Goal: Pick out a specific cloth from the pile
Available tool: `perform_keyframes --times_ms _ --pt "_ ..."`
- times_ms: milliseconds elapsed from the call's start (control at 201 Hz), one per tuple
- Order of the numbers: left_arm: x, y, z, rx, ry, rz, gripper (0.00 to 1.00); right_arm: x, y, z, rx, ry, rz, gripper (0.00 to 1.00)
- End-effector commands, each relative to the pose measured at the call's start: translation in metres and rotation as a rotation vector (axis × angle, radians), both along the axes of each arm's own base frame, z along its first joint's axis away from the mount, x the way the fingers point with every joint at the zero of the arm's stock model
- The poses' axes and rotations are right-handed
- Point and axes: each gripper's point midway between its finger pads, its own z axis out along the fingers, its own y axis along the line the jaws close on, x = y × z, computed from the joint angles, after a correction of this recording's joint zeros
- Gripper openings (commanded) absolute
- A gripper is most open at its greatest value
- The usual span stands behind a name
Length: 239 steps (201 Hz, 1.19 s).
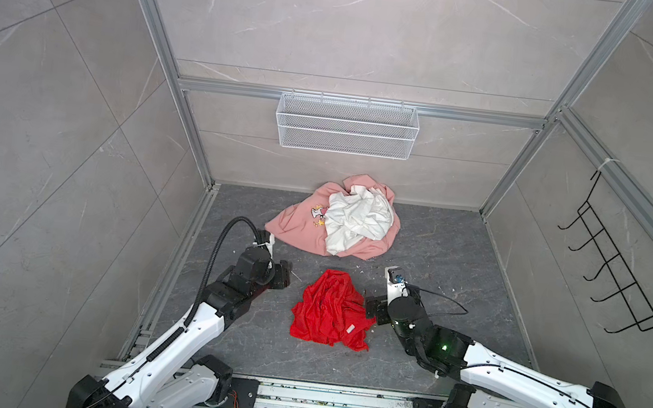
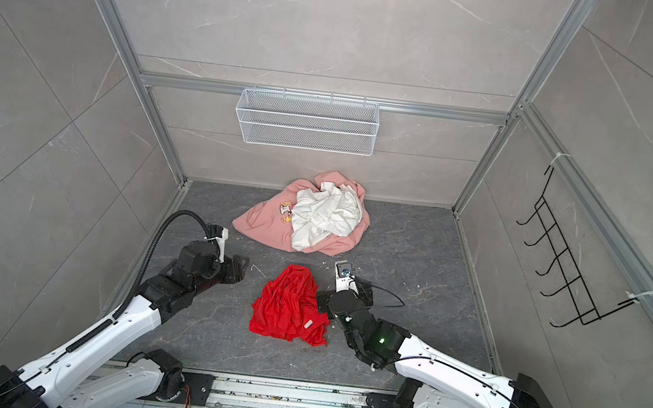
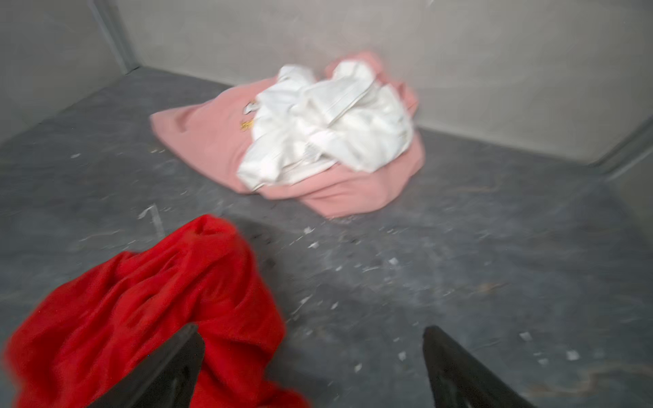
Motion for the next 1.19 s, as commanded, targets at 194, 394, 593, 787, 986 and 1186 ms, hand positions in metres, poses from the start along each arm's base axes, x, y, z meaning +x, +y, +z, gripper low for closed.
perform_keyframes --times_ms 194,394,593,787,986,1186 --pt "0.063 0.102 -0.016 0.443 -0.132 0.137 0.78 0.069 -0.121 -0.031 -0.223 -0.097 -0.256 1.00" --pt "0.090 0.105 -0.059 0.387 -0.138 0.114 0.78 0.098 -0.154 -0.065 -0.216 -0.068 -0.306 1.00" --pt "0.083 0.129 -0.081 0.274 -0.258 0.203 0.80 0.097 -0.158 -0.069 -0.129 -0.087 -0.320 1.00" --pt "0.083 0.132 -0.094 0.248 -0.240 0.199 0.85 0.109 -0.188 -0.074 0.021 -0.139 -0.435 1.00" --pt "0.083 0.133 -0.093 0.244 -0.240 0.199 0.91 0.123 -0.192 -0.090 0.091 -0.010 -0.386 1.00" --pt "0.083 0.133 -0.093 0.244 -0.240 0.198 1.00 0.119 -0.196 -0.095 0.125 -0.041 -0.358 1.00"
